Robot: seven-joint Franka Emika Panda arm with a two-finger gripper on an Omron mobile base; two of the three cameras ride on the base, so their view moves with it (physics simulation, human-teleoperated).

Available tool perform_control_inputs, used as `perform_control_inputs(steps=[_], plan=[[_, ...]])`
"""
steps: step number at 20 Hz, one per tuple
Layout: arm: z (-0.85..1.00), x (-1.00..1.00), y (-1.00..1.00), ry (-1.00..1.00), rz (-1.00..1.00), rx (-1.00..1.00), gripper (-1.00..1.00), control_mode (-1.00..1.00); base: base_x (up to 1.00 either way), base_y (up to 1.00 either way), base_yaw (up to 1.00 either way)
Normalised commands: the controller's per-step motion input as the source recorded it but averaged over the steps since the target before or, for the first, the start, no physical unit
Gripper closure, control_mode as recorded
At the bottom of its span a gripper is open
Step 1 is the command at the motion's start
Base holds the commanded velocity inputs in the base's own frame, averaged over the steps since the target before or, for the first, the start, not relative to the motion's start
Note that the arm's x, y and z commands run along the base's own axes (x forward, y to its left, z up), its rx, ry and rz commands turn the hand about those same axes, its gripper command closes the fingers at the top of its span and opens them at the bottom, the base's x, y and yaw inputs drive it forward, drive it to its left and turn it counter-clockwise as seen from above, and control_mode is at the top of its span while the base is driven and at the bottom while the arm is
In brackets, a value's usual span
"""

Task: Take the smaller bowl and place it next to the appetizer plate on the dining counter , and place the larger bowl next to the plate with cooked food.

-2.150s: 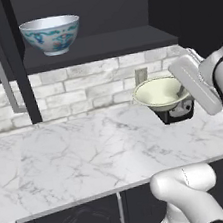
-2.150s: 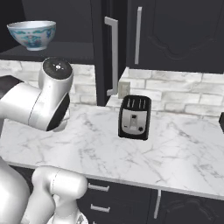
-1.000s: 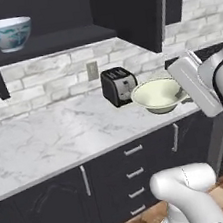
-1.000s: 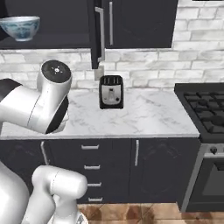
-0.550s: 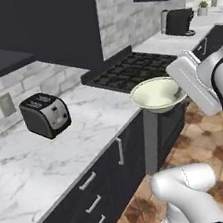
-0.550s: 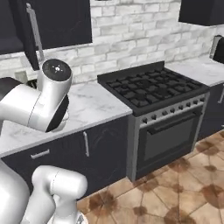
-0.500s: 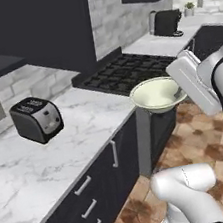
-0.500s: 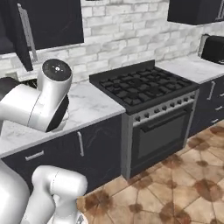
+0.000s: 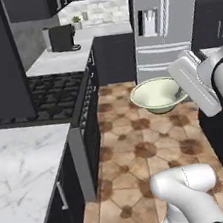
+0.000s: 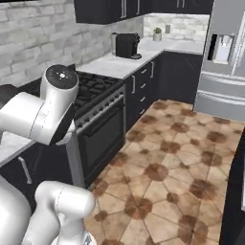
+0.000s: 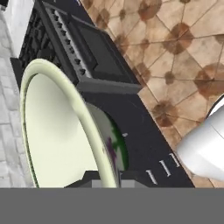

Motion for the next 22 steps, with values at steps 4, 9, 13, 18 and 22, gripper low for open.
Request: perform_control_inputs(steps=[4,9,13,18,22], plan=[[0.0,0.0,0.0,0.0,0.0,0.0,1.0,1.0,0.29,0.0,-0.83],[0.0,0.0,0.0,0.0,0.0,0.0,1.0,1.0,0.25,0.01,-0.88],[0.0,0.0,0.0,0.0,0.0,0.0,1.0,1.0,0.21,0.0,-0.89],[0.0,0.0,0.0,0.0,0.0,0.0,1.0,1.0,0.31,0.0,-0.84],[0.0,0.0,0.0,0.0,0.0,0.0,1.0,1.0,0.27,0.0,-0.83]])
